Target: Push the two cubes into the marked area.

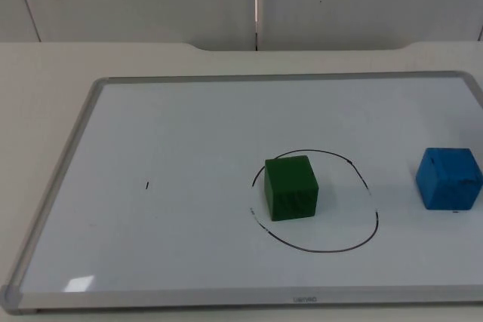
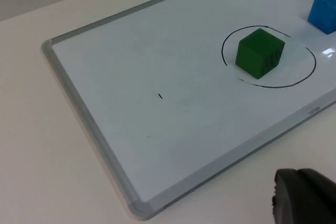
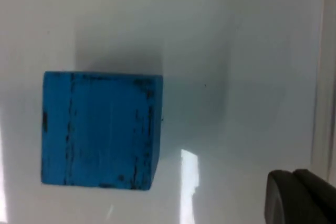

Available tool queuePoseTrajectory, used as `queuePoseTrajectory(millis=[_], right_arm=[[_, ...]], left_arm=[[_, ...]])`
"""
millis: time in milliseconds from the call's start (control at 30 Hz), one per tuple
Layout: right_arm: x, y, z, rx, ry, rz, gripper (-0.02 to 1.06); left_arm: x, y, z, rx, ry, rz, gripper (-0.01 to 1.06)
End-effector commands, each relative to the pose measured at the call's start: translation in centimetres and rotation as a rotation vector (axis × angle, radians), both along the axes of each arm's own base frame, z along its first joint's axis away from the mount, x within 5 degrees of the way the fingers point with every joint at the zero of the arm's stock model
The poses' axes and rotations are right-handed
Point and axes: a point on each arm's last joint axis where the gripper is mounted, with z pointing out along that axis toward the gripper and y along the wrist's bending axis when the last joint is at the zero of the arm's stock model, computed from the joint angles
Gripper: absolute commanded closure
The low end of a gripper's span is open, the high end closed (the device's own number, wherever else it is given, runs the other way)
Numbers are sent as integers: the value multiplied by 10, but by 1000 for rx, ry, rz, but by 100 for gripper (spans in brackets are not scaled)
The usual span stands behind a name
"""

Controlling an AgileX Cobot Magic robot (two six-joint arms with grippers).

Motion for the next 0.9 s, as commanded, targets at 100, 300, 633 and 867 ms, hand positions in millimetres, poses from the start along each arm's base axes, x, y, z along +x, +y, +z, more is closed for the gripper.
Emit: queuePoseTrajectory(millis=[100, 300, 633, 867], right_arm=[[11, -2, -10, 0, -2, -12, 104], [27, -1, -22, -2, 28, -11, 104], [34, 2, -32, 16, 59, -25, 104], [38, 5, -31, 67, 17, -80, 104]], left_arm=[[0, 0, -1, -9, -6, 7, 105], [0, 0, -1, -9, -6, 7, 105], [0, 0, -1, -9, -6, 7, 105], [0, 0, -1, -9, -6, 7, 105]])
